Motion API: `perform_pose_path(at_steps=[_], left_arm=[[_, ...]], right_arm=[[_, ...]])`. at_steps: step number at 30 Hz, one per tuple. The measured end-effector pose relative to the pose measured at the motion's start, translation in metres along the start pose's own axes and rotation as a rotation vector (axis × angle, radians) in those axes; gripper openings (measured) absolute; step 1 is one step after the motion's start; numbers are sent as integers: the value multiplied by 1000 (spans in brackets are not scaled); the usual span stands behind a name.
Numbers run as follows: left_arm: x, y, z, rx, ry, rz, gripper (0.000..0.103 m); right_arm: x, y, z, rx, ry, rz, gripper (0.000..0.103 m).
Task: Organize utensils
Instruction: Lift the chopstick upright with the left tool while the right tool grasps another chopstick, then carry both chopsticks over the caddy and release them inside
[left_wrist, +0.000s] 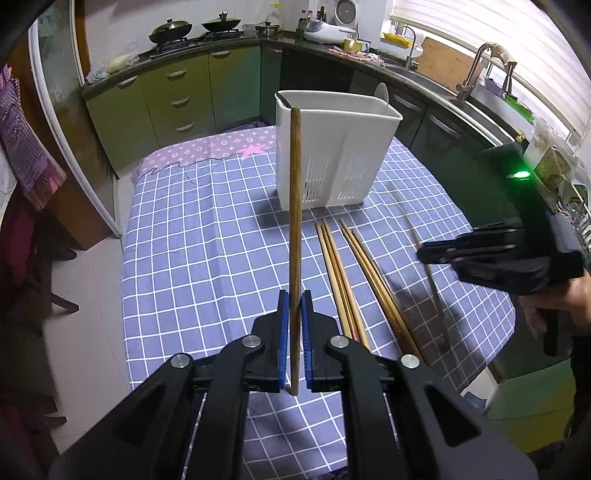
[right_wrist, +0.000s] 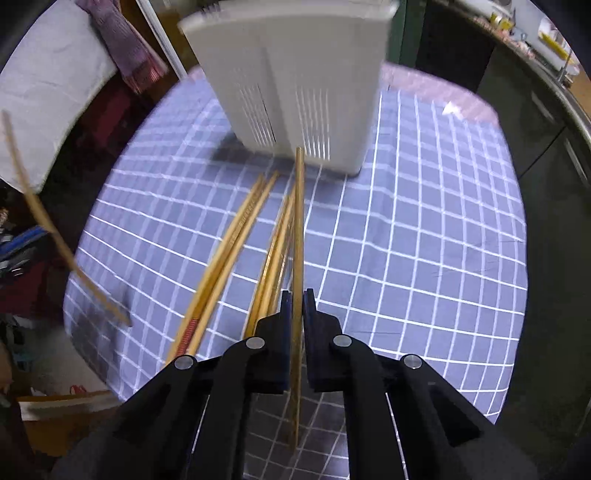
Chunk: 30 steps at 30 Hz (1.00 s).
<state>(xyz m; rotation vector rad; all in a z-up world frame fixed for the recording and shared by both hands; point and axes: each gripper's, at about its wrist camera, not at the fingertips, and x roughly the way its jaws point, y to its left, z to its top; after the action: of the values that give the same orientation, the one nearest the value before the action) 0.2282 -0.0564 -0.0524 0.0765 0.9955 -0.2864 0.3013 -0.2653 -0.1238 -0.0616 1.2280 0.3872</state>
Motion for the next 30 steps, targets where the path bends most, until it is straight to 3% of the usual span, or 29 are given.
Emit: perform_pose_path(at_steps=[6, 9, 22, 30], left_arm=[[-7, 1, -3, -4, -15, -4, 7], [-13, 2, -4, 1, -31, 0, 7], [-24, -9, -2, 39, -61, 1, 7], [-40, -19, 19, 55, -77, -34, 7]], right_arm=[[-55, -16, -27, -3, -174, 24, 7], [-74, -23, -38, 8, -217, 40, 7], [-88, -31, -60, 28, -267, 58, 7], [-101, -37, -63, 36, -304, 82, 7]])
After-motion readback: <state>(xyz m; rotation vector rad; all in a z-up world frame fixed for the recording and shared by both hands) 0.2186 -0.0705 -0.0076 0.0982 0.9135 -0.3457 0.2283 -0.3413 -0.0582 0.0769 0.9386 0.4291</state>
